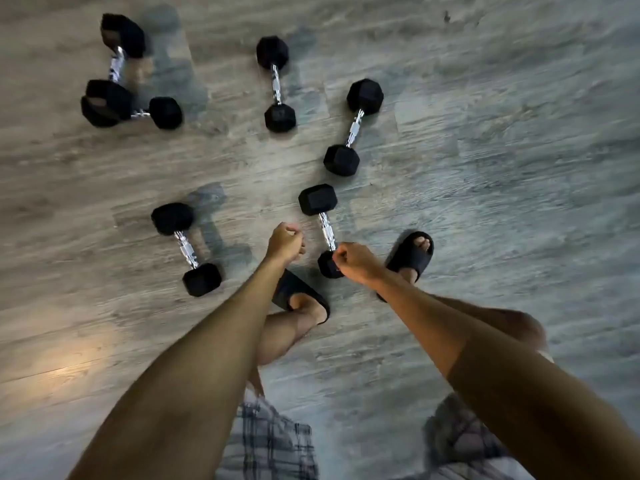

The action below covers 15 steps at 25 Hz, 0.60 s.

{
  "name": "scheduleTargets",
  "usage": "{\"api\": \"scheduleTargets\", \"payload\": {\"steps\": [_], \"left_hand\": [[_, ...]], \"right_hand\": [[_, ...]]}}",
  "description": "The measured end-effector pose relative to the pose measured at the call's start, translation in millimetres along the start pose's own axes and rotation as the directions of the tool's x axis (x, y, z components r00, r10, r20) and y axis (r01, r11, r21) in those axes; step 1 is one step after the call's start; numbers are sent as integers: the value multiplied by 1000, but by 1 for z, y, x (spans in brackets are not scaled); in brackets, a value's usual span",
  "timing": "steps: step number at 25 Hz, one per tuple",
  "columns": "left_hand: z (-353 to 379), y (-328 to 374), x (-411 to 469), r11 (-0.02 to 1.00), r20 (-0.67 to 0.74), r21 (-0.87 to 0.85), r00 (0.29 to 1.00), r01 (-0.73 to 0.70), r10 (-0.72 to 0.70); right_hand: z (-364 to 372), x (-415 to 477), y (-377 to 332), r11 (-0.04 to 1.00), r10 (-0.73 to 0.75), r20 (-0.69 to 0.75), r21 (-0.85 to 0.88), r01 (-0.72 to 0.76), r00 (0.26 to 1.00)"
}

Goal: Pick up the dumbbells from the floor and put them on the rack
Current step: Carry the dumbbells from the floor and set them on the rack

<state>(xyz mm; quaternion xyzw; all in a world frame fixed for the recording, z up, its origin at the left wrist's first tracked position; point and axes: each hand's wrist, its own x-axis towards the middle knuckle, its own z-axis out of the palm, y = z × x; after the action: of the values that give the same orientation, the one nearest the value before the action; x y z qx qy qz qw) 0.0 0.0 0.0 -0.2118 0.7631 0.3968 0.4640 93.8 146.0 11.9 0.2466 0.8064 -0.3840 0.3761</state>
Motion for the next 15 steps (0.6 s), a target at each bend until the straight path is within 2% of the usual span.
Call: {"api": "scheduleTargets", "payload": {"steps": [8, 11, 13, 15], "left_hand": [[74, -60, 167, 985, -20, -105, 990, 138, -140], [94, -79, 231, 955, 4, -233, 982, 182, -186], [105, -83, 257, 914, 24, -339, 974, 222, -227], [116, -78, 266, 859, 70, -468, 977, 209, -199]], "right_hand": [[72, 171, 89, 988, 141, 47, 61, -144, 989], [95, 225, 116, 974, 196, 45, 103, -200, 980], [106, 248, 126, 965, 171, 74, 189, -182, 983], [114, 262, 134, 959, 112, 81, 253, -129, 990]]}}
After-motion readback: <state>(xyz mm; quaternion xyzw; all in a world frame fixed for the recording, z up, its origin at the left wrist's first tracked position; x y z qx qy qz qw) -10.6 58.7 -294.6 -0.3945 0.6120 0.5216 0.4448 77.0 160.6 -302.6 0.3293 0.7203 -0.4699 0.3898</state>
